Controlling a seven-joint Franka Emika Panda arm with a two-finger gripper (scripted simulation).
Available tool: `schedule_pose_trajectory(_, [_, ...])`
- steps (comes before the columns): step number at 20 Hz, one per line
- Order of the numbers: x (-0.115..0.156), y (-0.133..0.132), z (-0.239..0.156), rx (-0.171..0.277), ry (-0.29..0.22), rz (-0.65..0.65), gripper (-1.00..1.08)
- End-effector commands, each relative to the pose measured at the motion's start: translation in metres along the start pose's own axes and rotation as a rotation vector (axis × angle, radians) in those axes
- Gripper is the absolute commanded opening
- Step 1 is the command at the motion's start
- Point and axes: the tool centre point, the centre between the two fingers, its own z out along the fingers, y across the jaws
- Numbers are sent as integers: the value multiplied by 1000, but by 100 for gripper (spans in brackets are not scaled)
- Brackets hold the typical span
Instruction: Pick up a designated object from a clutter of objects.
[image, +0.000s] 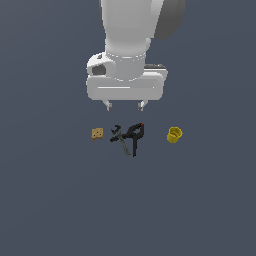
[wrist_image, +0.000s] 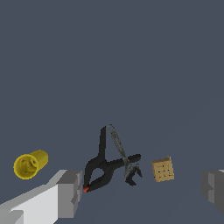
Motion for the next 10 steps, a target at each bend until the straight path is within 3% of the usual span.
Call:
schedule_pose_trajectory(1, [0,0,0,0,0,0,100])
schedule_pose_trajectory(10, [0,32,-3,-17,-6,42,100])
